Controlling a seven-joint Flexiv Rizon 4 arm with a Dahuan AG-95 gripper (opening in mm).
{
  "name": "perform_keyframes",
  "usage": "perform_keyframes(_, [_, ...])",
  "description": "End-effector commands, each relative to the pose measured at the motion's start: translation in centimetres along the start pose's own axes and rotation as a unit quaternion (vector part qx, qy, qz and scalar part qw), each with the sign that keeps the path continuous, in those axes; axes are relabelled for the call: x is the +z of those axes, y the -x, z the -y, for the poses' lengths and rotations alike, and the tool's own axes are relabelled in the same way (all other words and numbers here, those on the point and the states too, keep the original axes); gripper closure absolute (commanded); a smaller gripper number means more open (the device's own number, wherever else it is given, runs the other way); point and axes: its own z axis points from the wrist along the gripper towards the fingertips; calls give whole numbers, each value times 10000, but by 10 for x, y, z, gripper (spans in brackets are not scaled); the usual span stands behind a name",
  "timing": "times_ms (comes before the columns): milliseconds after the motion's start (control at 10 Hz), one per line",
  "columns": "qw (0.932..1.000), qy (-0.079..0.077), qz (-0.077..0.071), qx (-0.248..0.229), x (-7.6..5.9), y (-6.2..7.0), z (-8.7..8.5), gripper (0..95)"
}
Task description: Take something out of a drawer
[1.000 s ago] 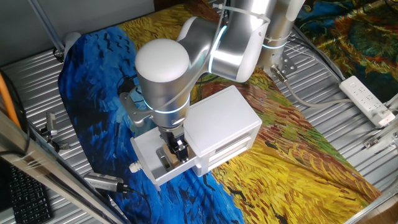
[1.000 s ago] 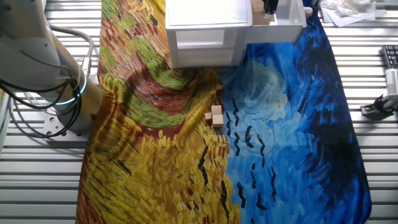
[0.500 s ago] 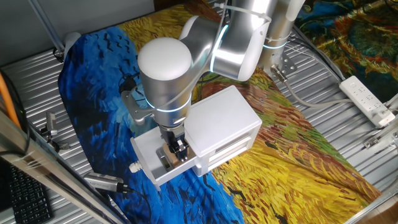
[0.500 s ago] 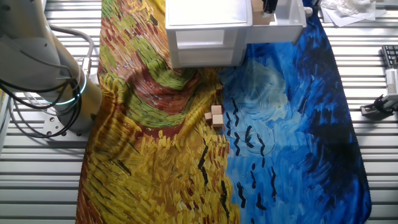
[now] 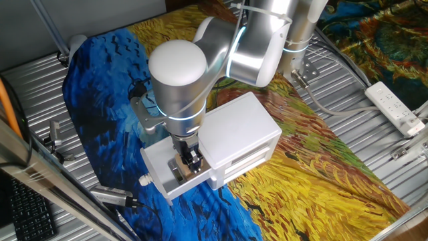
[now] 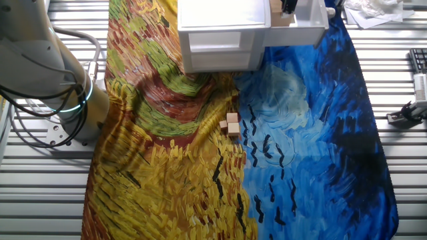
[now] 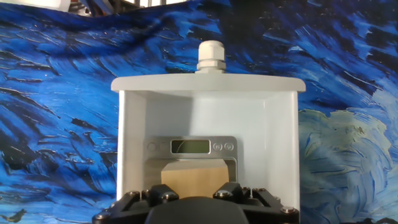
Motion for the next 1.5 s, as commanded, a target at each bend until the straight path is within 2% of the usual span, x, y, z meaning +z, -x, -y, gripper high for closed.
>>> perform_keyframes(100, [10000,-3,-8,29,-4,4,-2,950])
perform_keyframes(900, [10000,13,13,76,-21,22,1,950])
perform_keyframes(1100, [9999,25,28,107,-33,29,5,950])
perform_keyframes(1500, [9999,92,76,97,-52,33,13,950])
